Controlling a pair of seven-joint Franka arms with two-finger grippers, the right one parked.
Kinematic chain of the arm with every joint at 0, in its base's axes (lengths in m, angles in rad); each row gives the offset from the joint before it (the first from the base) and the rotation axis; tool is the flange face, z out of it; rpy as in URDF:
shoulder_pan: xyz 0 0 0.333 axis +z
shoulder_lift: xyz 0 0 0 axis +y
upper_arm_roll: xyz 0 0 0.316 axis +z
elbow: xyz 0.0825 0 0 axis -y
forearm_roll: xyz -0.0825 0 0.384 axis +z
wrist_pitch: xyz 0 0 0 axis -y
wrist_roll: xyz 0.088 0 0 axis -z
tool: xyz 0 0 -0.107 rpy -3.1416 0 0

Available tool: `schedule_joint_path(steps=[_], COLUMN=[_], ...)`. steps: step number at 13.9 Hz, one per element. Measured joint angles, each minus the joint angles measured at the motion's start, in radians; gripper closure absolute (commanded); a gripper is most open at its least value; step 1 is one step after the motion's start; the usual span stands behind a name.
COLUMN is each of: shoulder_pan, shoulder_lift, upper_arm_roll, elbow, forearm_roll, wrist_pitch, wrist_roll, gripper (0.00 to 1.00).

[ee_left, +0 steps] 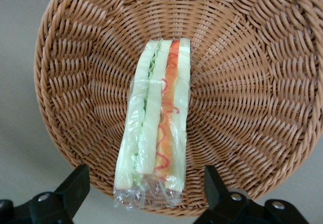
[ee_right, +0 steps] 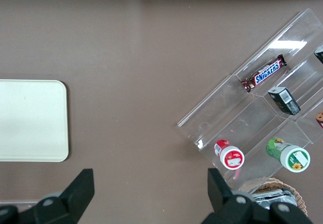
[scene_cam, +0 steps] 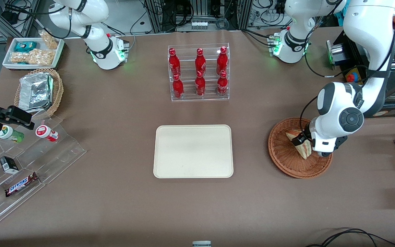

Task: Place sandwich from basket to tray
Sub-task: 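Close the left gripper on the wrapped sandwich's plastic end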

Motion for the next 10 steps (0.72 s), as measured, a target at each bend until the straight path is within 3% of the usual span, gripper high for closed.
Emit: schedule_joint_path(steps=[3,10], shoulder_pan=[-0.008,-0.009], shoulder_lift=[0.003,0.018], upper_arm_roll=[0.000,0.000], elbow=[-0.005,-0.007], forearm_roll=[0.000,0.001], wrist_pitch=[0.000,0.000], wrist_roll=[0.000,0.000], gripper=[0.00,0.30])
